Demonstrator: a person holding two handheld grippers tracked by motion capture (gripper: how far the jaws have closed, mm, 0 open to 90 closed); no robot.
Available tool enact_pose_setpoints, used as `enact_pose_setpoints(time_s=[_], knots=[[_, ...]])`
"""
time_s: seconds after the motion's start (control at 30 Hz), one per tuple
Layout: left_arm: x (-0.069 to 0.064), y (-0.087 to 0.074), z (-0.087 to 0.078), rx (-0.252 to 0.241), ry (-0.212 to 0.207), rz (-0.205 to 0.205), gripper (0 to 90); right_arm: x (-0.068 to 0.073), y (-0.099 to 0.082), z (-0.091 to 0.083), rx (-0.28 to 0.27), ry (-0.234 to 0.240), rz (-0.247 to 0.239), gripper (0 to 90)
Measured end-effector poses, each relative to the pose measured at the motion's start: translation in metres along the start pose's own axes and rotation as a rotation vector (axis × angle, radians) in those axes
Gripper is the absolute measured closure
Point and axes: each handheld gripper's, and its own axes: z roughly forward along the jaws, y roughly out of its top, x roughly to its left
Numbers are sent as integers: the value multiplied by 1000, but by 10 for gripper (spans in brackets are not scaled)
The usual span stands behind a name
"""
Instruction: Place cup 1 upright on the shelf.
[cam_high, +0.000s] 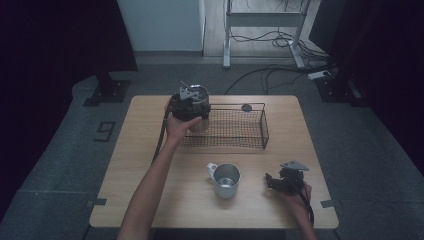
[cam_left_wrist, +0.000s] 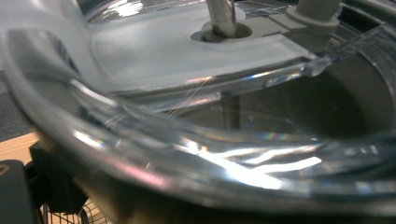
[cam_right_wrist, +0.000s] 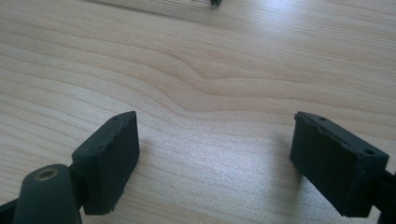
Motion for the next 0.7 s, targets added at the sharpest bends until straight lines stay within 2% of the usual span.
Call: enact_pose_setpoints(time_s=[0.7], knots=[[6, -16, 18, 48, 26, -15, 42, 0, 0, 0, 0, -1, 0, 152]])
